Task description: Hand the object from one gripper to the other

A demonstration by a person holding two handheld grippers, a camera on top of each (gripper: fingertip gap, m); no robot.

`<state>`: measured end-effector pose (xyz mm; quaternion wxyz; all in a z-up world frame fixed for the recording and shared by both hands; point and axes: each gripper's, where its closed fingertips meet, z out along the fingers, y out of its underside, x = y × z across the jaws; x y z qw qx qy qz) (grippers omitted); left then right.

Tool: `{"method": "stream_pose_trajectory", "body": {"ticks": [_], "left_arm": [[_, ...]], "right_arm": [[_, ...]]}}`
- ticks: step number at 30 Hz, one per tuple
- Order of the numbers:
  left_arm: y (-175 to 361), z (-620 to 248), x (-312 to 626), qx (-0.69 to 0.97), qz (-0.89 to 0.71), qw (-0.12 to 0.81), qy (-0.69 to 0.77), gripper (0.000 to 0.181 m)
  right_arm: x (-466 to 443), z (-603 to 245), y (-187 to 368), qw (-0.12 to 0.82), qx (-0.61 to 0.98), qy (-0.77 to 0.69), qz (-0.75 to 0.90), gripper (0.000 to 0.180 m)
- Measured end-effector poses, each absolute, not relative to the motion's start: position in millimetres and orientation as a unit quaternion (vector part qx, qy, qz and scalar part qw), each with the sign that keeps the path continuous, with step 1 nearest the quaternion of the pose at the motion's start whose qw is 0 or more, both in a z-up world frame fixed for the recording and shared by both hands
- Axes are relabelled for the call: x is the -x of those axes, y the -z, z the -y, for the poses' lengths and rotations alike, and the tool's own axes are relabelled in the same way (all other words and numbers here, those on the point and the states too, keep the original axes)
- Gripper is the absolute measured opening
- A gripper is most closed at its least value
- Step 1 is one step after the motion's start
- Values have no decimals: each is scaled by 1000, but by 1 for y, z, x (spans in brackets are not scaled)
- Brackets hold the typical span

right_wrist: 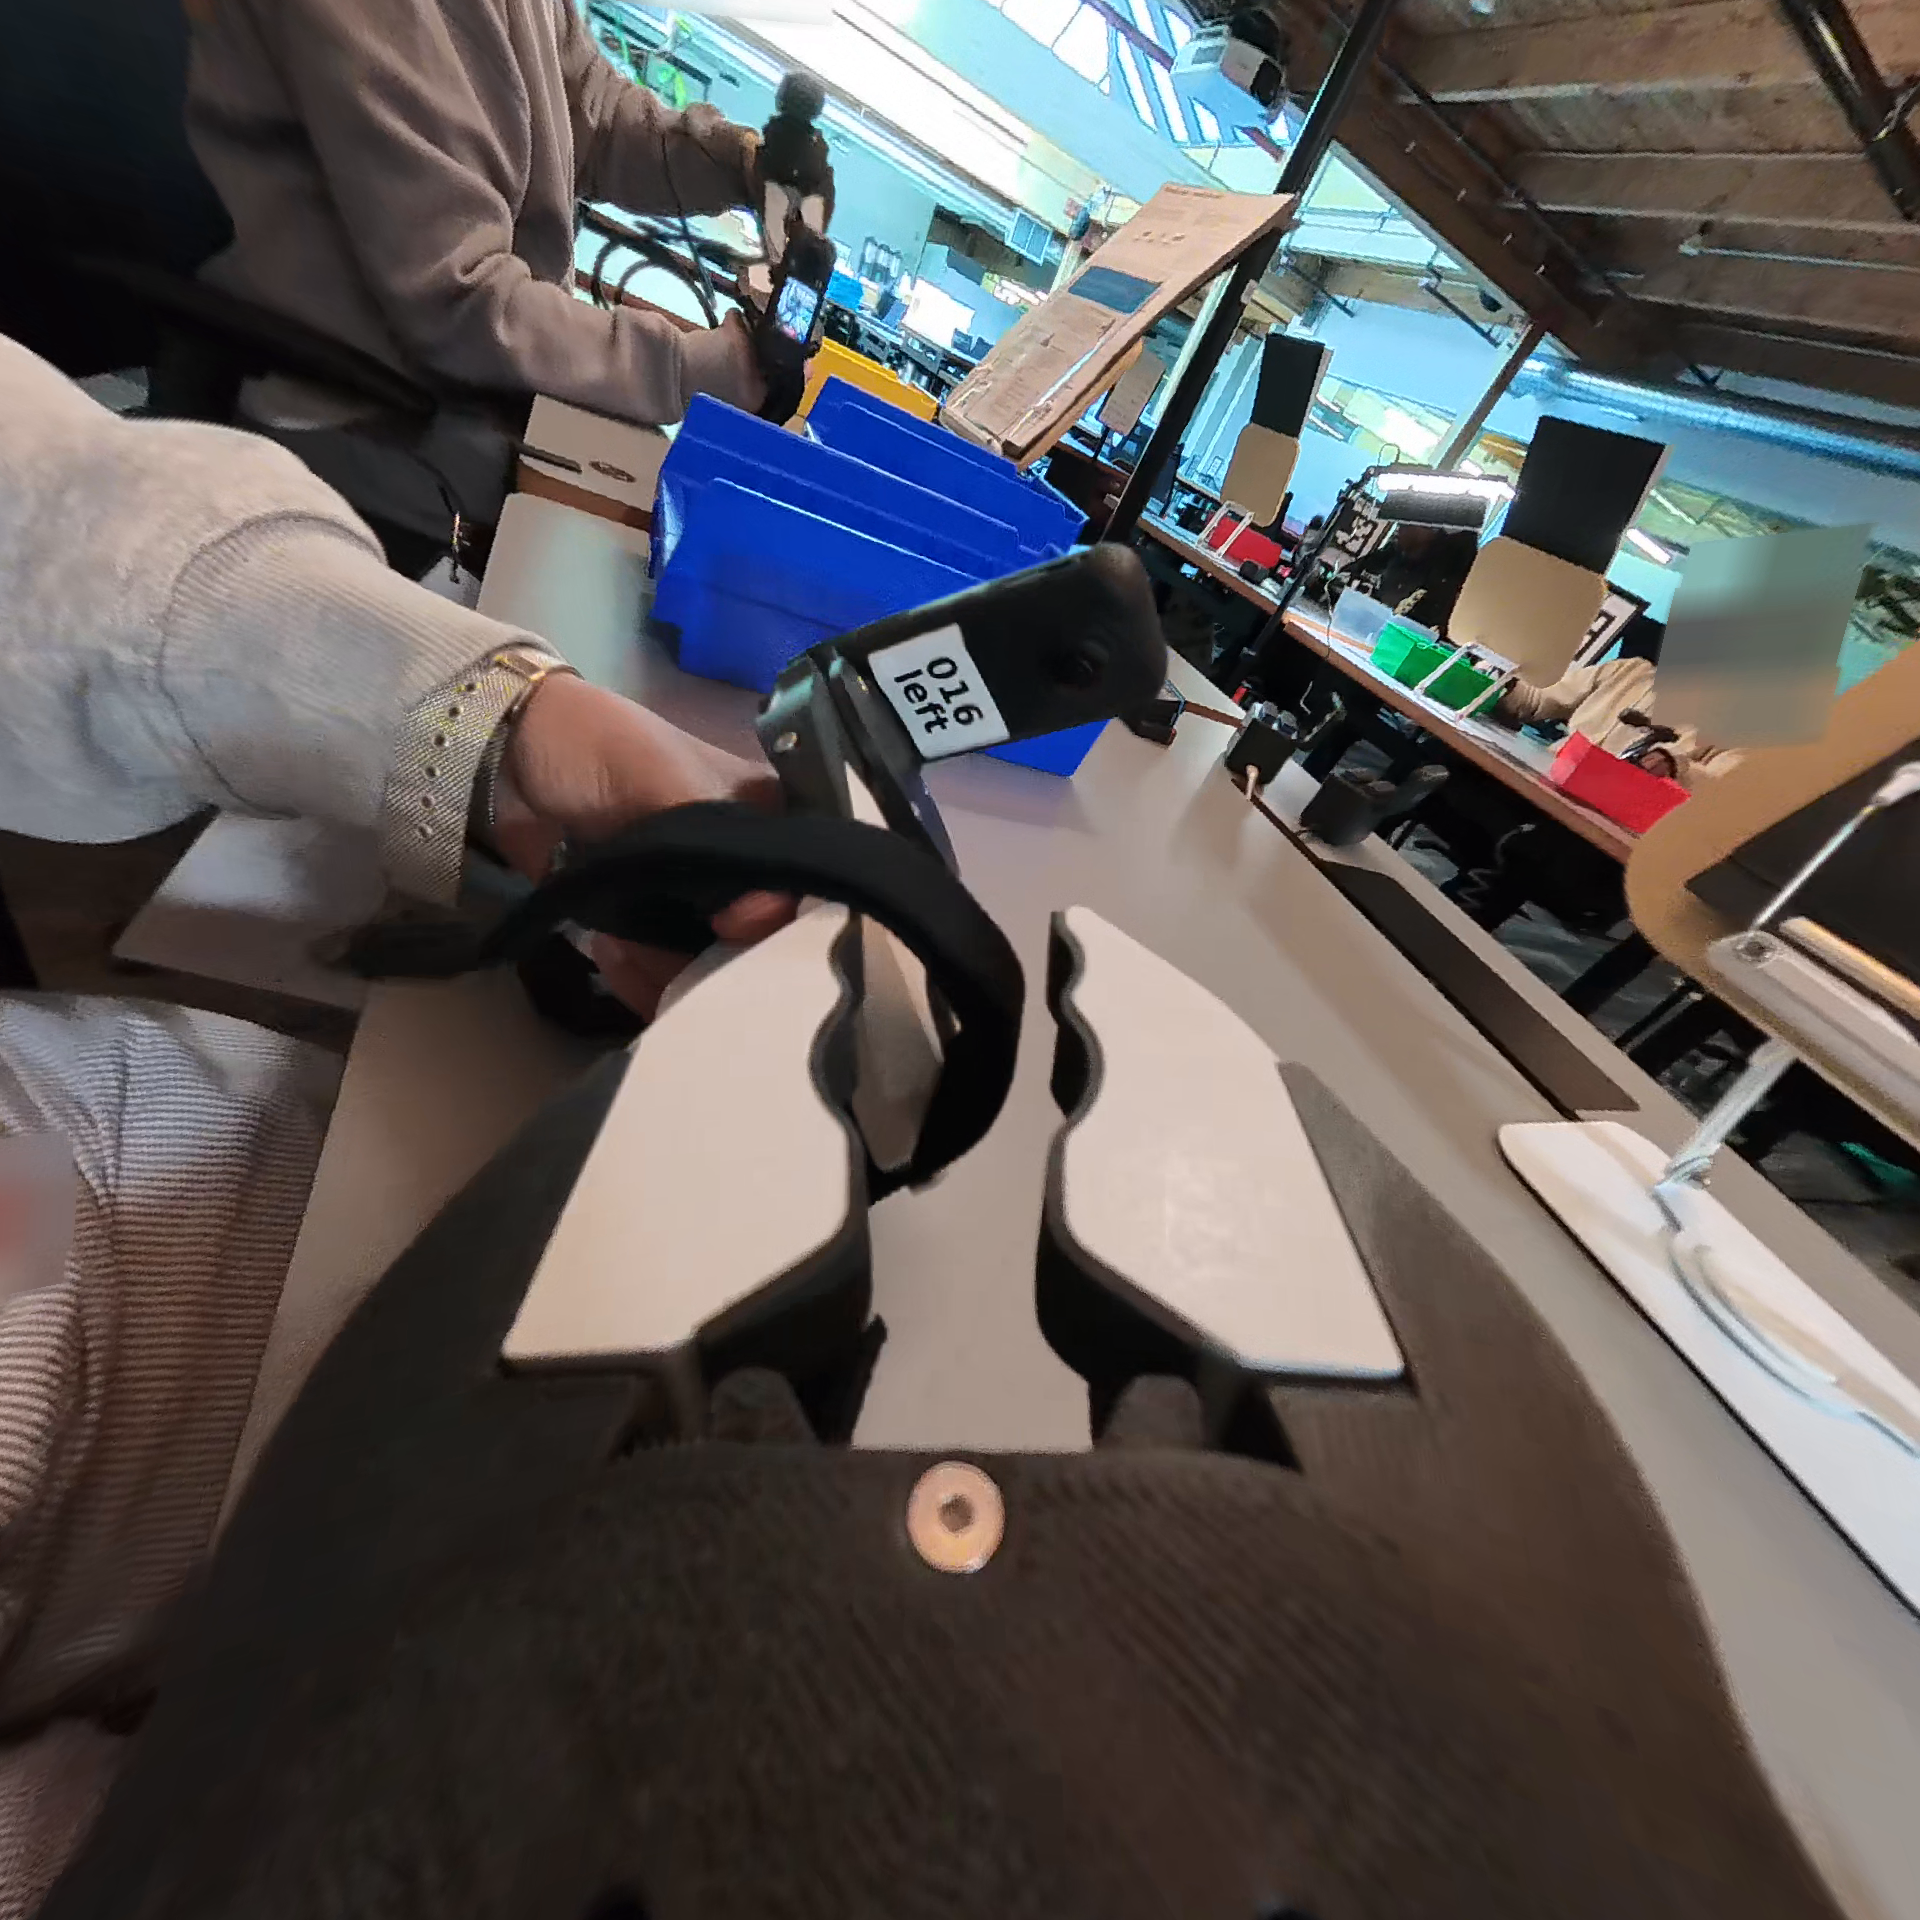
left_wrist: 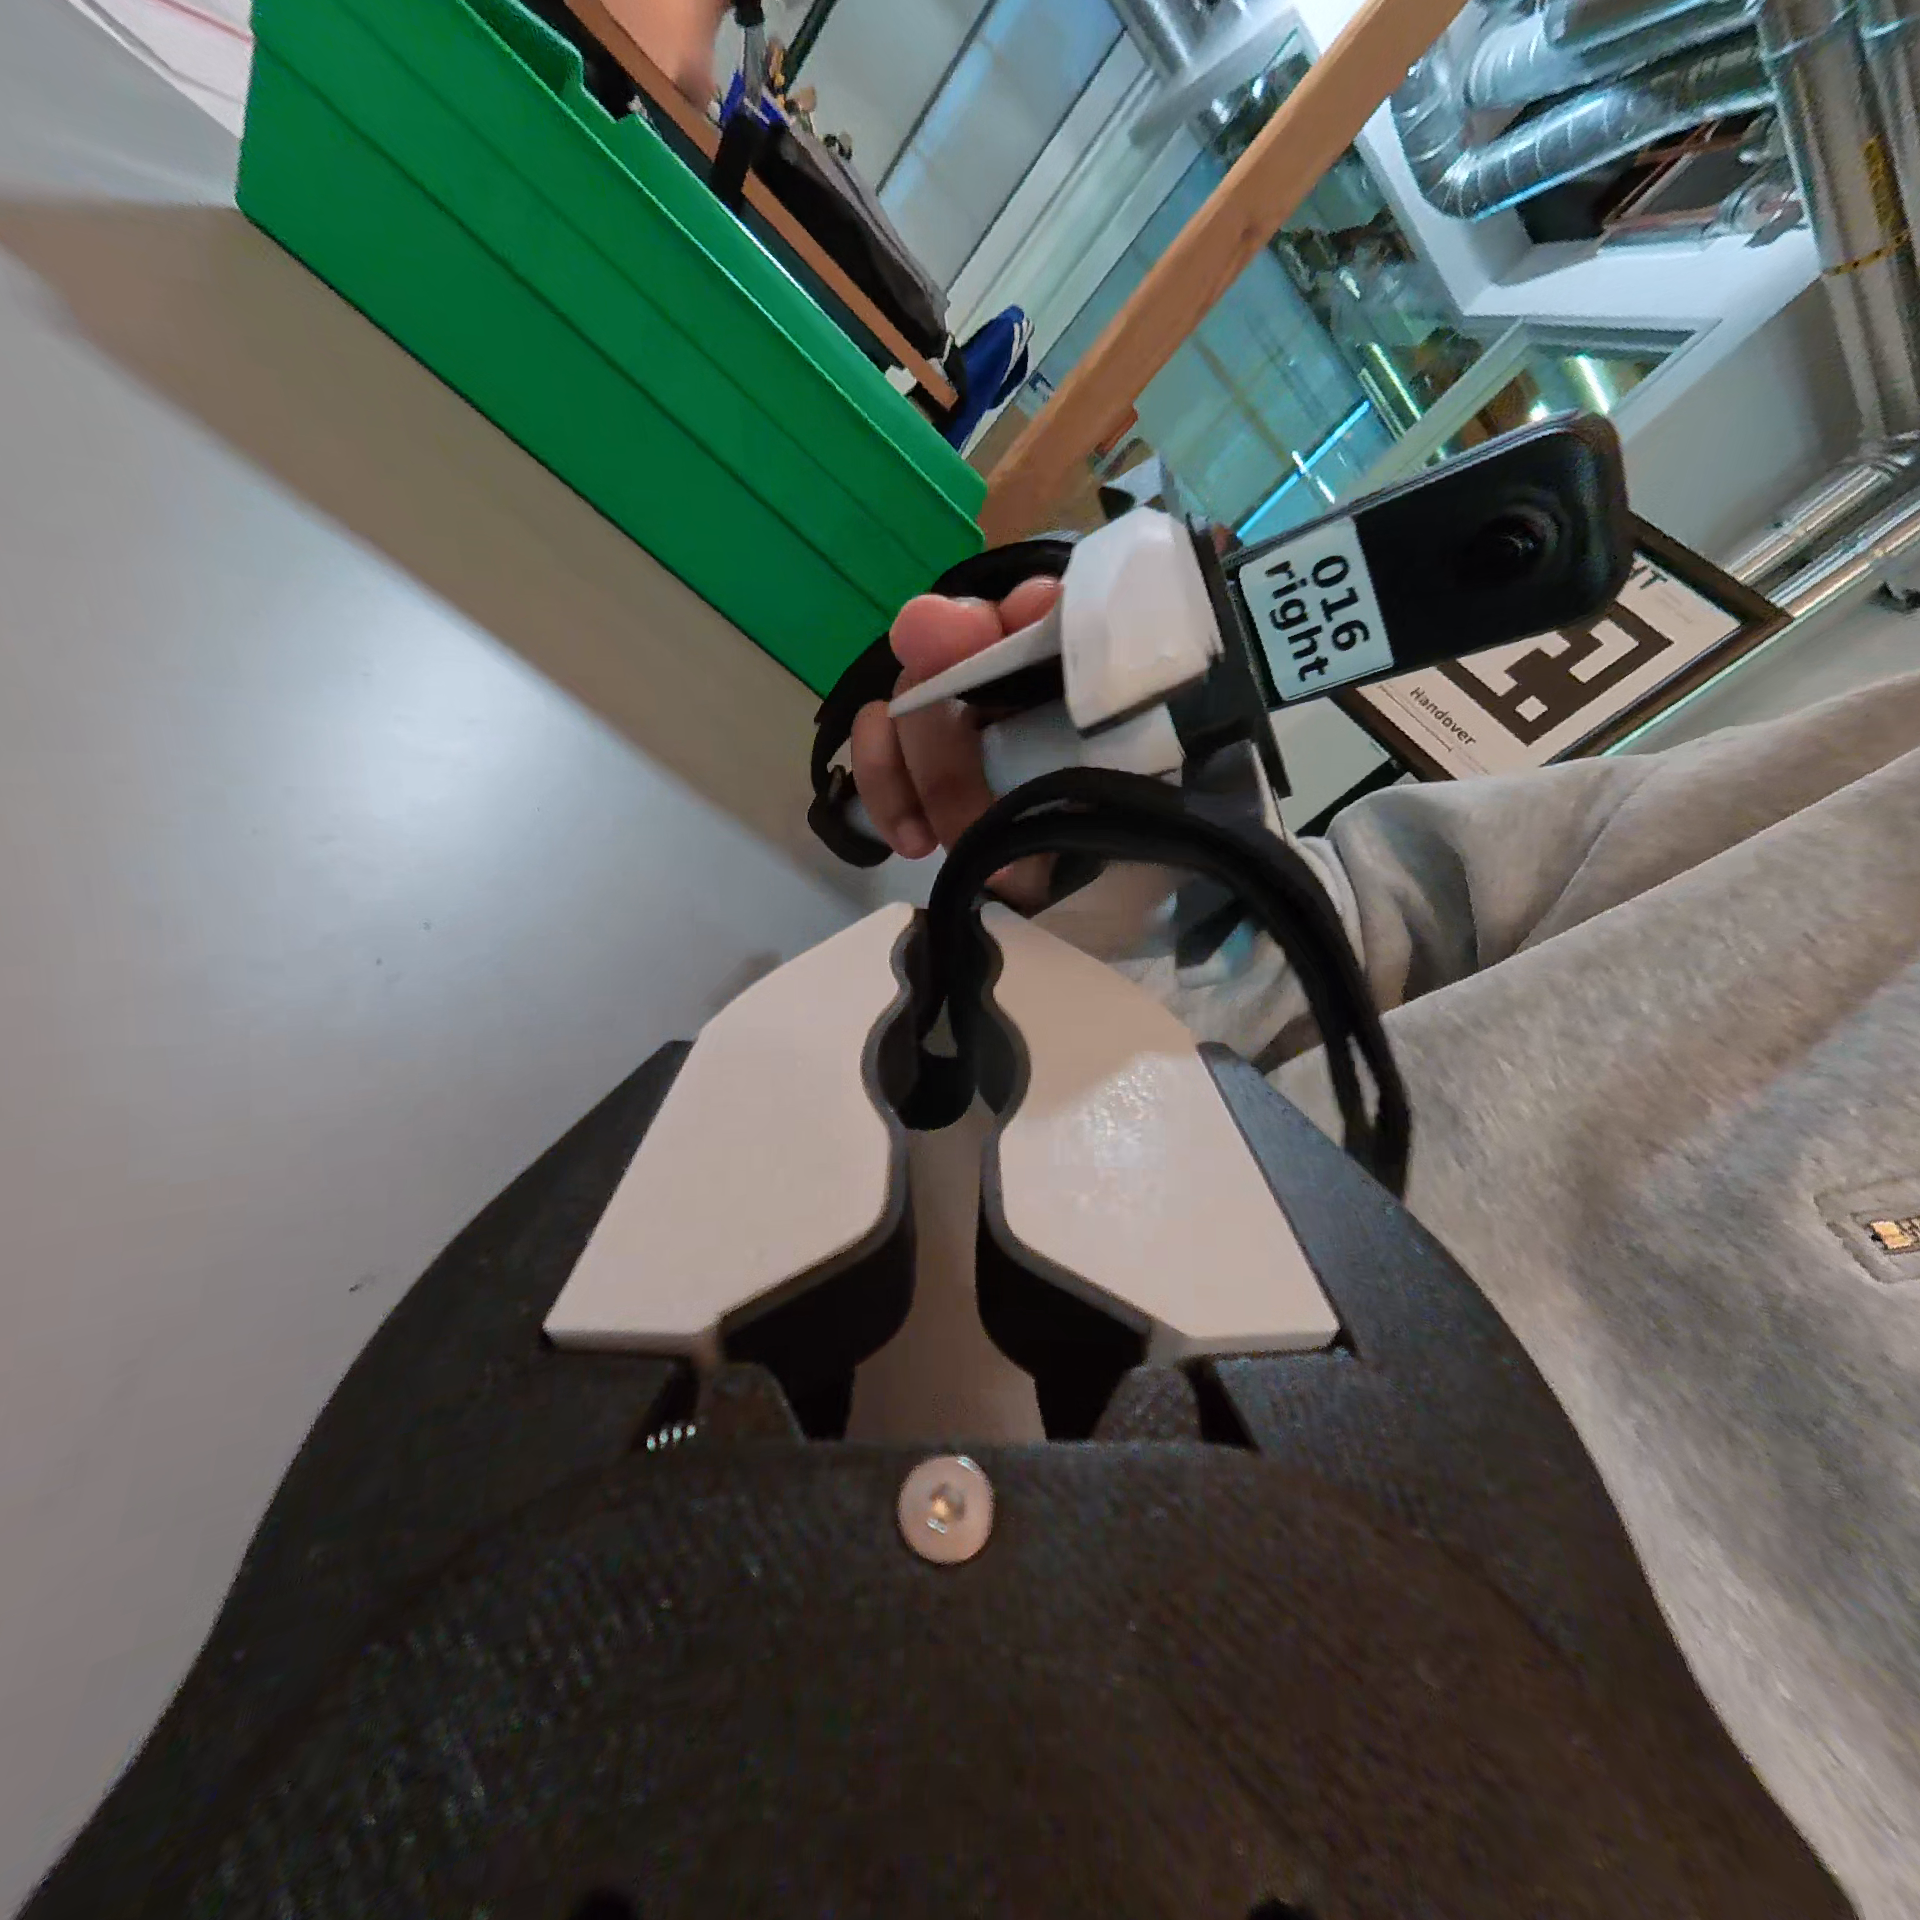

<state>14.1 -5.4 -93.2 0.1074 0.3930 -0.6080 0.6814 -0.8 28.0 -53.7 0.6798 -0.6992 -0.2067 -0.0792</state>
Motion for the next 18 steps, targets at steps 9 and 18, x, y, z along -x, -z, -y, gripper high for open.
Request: {"method": "stream_pose_trajectory", "body": {"ticks": [9, 18], "left_arm": [[92, 11, -10, -384, 602, 139, -687, 7], [80, -3, -22, -401, 550, 109, -724, 48]], "right_arm": [[-4, -21, 40, 695, 692, 75, 178, 6], [-30, 0, 1, 740, 663, -113, 15, 6]]}}
